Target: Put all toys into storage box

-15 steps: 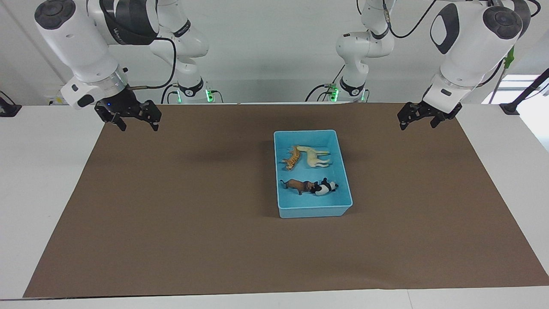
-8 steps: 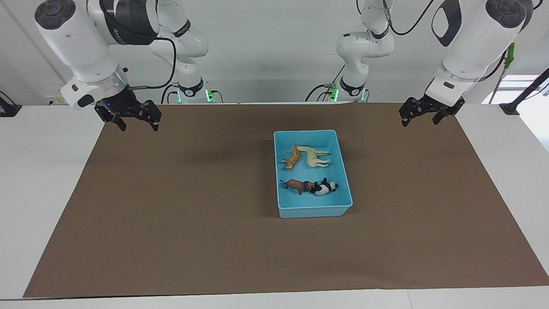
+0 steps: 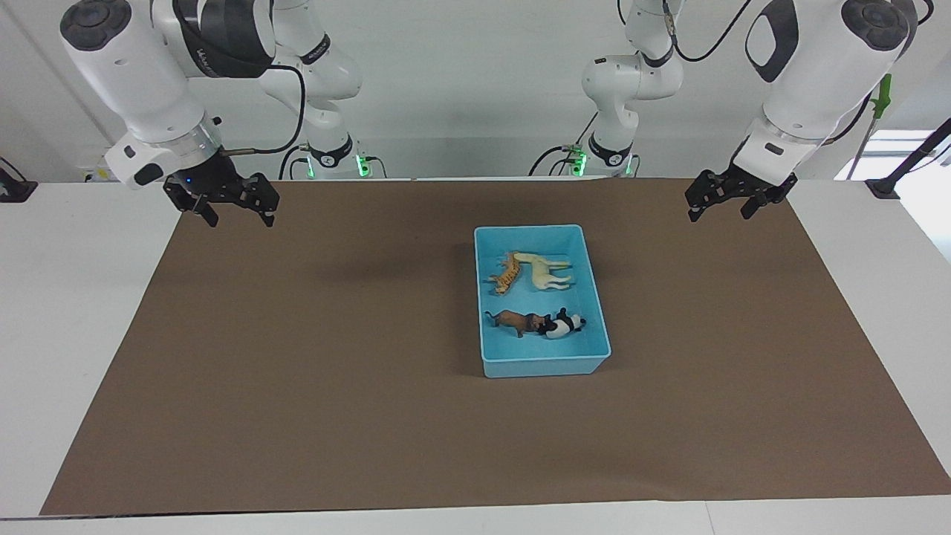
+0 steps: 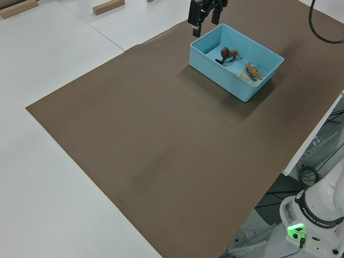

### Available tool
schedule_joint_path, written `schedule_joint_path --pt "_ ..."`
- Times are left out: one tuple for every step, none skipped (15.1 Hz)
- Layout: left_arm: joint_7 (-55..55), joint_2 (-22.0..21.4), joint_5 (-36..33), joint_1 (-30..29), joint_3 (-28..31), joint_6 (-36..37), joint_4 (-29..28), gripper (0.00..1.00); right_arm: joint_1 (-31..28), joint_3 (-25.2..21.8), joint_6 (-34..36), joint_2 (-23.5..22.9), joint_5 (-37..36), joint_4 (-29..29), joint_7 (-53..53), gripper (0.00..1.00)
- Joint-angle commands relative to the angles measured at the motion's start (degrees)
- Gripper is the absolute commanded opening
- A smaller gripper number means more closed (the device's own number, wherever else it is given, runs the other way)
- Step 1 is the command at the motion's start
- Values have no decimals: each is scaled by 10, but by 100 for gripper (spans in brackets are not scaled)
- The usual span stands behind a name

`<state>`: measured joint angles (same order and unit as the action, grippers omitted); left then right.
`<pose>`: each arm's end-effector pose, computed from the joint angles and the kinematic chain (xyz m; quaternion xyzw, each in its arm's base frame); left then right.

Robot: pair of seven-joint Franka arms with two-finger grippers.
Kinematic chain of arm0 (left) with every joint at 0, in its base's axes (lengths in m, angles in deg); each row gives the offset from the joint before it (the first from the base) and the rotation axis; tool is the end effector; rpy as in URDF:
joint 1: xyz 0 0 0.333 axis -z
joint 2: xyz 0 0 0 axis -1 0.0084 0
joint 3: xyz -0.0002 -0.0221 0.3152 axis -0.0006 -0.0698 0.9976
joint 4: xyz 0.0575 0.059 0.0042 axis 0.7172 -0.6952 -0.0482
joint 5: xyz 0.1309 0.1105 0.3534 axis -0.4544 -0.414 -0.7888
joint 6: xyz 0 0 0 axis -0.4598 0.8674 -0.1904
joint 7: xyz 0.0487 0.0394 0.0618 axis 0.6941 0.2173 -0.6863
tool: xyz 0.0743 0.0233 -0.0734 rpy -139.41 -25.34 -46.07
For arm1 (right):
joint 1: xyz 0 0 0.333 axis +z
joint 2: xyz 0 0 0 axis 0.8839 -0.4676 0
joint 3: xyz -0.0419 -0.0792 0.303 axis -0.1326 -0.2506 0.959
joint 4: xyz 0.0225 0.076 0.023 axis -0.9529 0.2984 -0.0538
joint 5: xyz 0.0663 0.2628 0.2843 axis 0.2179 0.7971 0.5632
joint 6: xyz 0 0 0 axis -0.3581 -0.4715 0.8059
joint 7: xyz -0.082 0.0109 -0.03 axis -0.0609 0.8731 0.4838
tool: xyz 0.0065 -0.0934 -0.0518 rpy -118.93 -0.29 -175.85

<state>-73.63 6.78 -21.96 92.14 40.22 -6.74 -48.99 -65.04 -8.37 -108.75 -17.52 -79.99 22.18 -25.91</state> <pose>0.5628 -0.0604 0.5980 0.9994 -0.0139 -0.0317 0.0037 0.5593 -0.0020 0.5833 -0.9991 0.0265 0.0313 0.0082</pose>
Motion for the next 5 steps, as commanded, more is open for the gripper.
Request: schedule_joint_path --pt "-7 -22 8 4 6 -18 -29 100 -12 7 -8 15 -4 17 20 100" --pt "-7 -22 8 4 6 -19 -29 100 -11 7 -8 15 -4 17 20 100" --pt "-7 -21 8 4 6 -19 -29 100 -11 7 -8 15 -4 17 20 100" --pt "-7 -21 8 4 6 -19 -29 100 -11 7 -8 15 -4 17 20 100" --pt "-8 -21 8 4 6 -19 -29 100 -11 7 -8 15 -4 17 19 100"
